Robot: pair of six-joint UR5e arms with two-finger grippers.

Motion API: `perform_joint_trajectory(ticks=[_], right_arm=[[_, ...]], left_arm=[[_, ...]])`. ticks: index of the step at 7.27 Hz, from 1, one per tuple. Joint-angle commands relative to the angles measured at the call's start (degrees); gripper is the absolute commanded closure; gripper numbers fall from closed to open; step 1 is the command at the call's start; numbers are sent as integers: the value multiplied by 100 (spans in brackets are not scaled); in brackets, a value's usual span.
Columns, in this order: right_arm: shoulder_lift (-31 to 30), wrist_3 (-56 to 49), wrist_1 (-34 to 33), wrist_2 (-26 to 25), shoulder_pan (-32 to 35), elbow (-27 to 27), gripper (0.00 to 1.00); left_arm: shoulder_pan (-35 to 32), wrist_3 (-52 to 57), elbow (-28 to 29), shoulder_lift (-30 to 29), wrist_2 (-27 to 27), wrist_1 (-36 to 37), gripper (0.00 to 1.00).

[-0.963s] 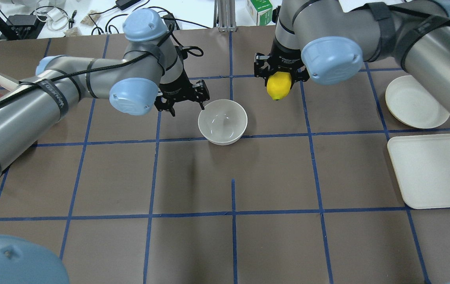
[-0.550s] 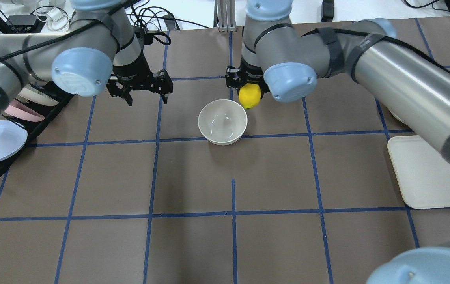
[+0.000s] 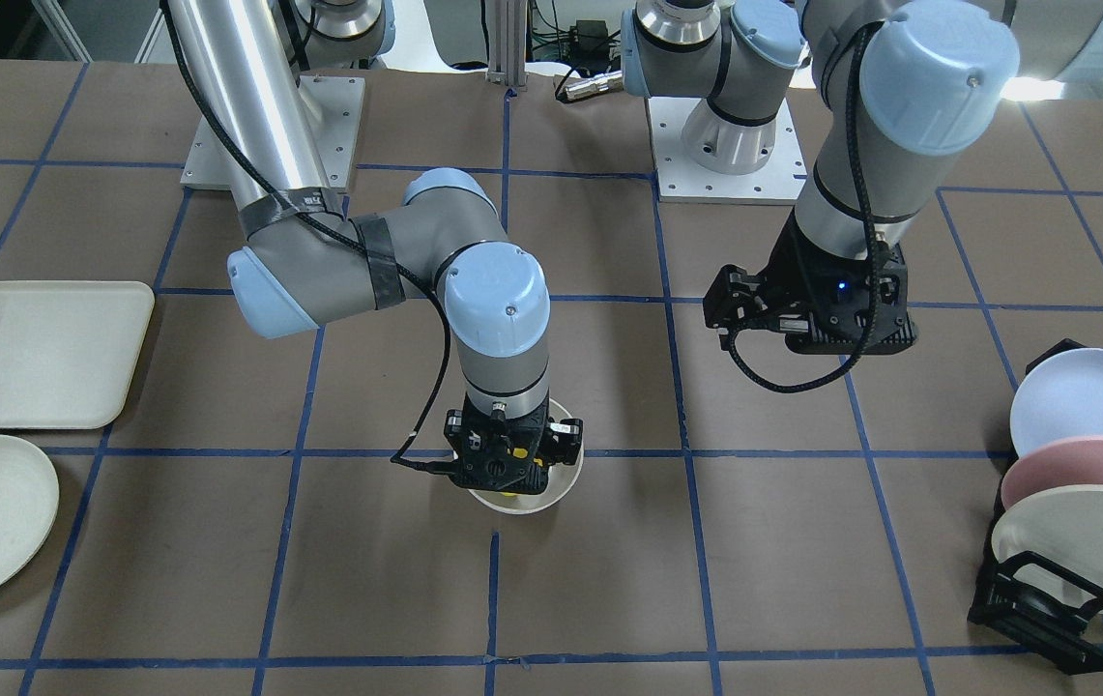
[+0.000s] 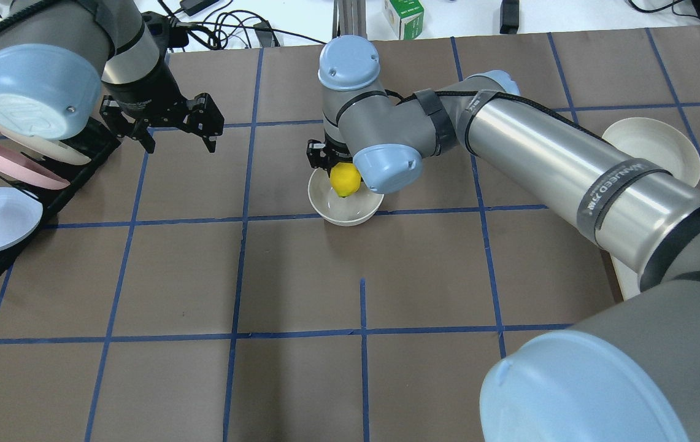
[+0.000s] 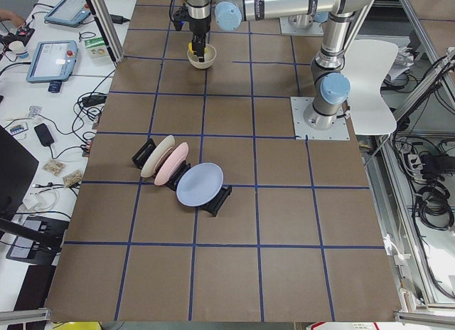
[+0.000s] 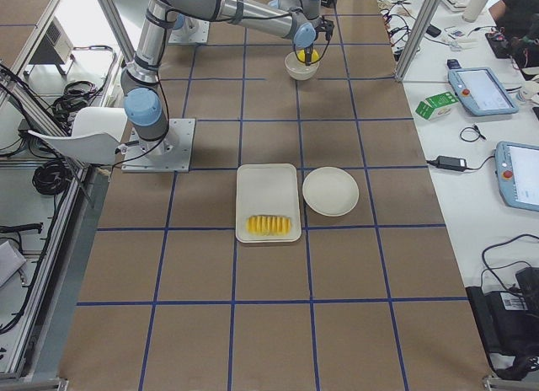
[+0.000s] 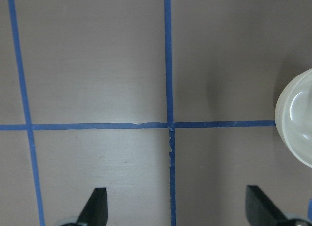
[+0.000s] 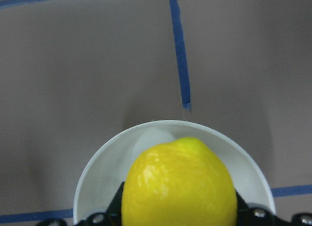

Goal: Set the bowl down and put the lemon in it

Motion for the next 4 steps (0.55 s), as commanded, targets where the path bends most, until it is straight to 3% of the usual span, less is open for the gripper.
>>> perform_joint_trajectory(ticks=[1,2,3,4], right_arm=[[99,-28,9,-22,46,32,63],[99,-2,18,-39,46,50,15],[55,-11,27,-57,37,41,0],[-102,-19,114,-57,72,41,0]], left_arm=[[-14,-30,-46,172,8,-93,0],[-14,-56,6,233,8,-224,0],[-31,-74,6,330,17,-330,0],[-66,-222,6,418,17,-401,0]])
